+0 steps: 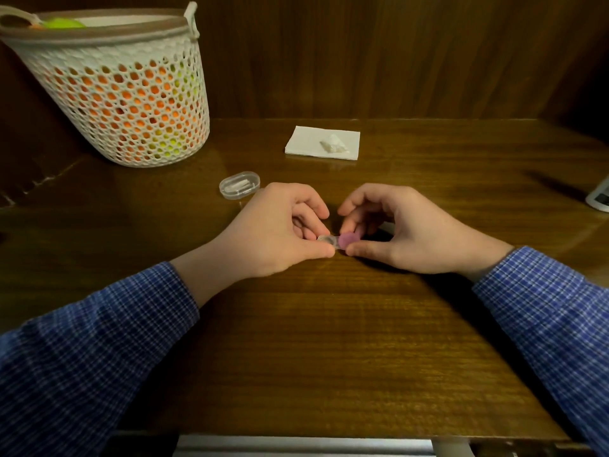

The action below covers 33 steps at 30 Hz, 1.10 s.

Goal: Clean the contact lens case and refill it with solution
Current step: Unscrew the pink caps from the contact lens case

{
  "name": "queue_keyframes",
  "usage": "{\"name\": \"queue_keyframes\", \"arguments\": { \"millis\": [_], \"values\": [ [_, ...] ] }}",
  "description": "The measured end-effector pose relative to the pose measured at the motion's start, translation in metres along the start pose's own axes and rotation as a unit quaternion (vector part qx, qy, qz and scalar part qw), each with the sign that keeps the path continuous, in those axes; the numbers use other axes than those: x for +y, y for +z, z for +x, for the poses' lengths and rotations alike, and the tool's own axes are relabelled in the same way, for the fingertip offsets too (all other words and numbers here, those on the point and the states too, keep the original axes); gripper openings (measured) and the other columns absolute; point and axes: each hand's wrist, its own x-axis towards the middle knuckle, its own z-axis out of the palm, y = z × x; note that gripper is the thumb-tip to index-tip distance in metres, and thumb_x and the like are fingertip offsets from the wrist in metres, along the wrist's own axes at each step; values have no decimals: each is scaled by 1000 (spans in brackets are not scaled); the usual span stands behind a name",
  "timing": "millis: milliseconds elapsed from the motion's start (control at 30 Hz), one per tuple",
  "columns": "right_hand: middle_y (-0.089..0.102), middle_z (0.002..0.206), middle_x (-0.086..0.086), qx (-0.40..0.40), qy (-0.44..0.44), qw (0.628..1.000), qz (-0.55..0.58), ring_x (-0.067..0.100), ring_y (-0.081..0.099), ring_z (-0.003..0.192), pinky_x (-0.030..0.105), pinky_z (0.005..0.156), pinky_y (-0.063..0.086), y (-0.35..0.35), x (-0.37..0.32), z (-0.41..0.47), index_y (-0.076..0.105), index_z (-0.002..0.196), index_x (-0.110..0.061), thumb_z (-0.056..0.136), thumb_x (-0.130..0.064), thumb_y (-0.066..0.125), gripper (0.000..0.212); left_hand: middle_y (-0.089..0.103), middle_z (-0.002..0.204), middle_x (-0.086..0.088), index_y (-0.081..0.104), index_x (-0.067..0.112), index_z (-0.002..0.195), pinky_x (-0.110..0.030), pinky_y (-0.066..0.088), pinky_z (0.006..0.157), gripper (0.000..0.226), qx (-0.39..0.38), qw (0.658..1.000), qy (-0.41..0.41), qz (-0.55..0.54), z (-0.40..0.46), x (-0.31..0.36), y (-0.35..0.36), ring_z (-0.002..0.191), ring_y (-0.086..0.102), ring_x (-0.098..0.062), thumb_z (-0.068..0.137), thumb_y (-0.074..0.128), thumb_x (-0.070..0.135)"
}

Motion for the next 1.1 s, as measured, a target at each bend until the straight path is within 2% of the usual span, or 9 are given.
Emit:
{"name": "queue_keyframes", "arguments": {
  "millis": [167,333,500,567,700,800,967,1033,1100],
  "values": [
    [72,91,-13,40,6,998,-51,0,68,86,18,75,57,4,-2,-1,64,115,-28,74,-38,87,48,78,87,17,69,28,106,-19,62,70,41,3,1000,-1,1,0,1,0,79,76,-4,74,93,19],
    [75,93,-9,19,-1,1000,-23,4,72,87,24,82,60,2,-1,1,63,115,-23,77,-22,87,44,78,88,19,69,29,106,-16,60,70,41,-2,1000,-2,0,0,1,0,80,75,-2,73,93,19],
    [75,98,-7,-16,-13,1000,-12,5,73,93,24,87,59,-2,-2,-1,62,116,-20,81,-13,84,43,78,89,18,69,30,104,-16,60,70,40,-4,1000,4,-1,-1,2,0,80,76,-4,74,93,18],
    [75,99,-7,-10,-15,1000,-17,6,72,94,26,87,59,-2,-2,-1,61,119,-21,81,-16,84,45,78,89,18,69,29,105,-17,60,70,40,-3,1000,4,-1,-1,1,0,80,76,-4,74,93,18],
    [72,96,-10,27,-9,998,-57,3,70,89,28,81,60,4,-2,-1,63,118,-24,76,-34,87,50,78,88,18,69,29,104,-17,61,70,40,1,1000,5,-2,-1,1,0,79,76,-5,73,93,20],
    [74,92,-9,30,-5,999,-30,2,72,86,24,80,60,4,-2,-1,63,116,-23,75,-26,88,48,78,88,19,68,31,103,-15,60,69,41,-2,1000,3,-5,-1,1,0,79,76,-4,73,93,19],
    [75,101,-9,-18,-7,1000,-8,2,71,97,17,88,56,-2,-1,-1,61,123,-21,80,-12,84,49,78,88,19,68,31,103,-14,59,68,41,-3,1000,2,-6,-1,1,-1,79,76,-3,73,93,18],
    [73,102,-10,-11,-11,1000,-25,1,70,97,18,87,57,-1,-1,-1,61,124,-22,81,-18,84,49,78,88,18,68,30,103,-14,59,68,41,-2,1000,2,-7,-1,1,-1,78,76,-3,73,93,18],
    [70,101,-13,8,-11,998,-63,-1,67,95,18,81,57,2,-1,-1,62,121,-26,77,-34,86,50,78,88,18,69,29,104,-15,59,68,41,-1,1000,4,-5,-1,1,-1,78,76,-4,73,93,18]
  ]
}}
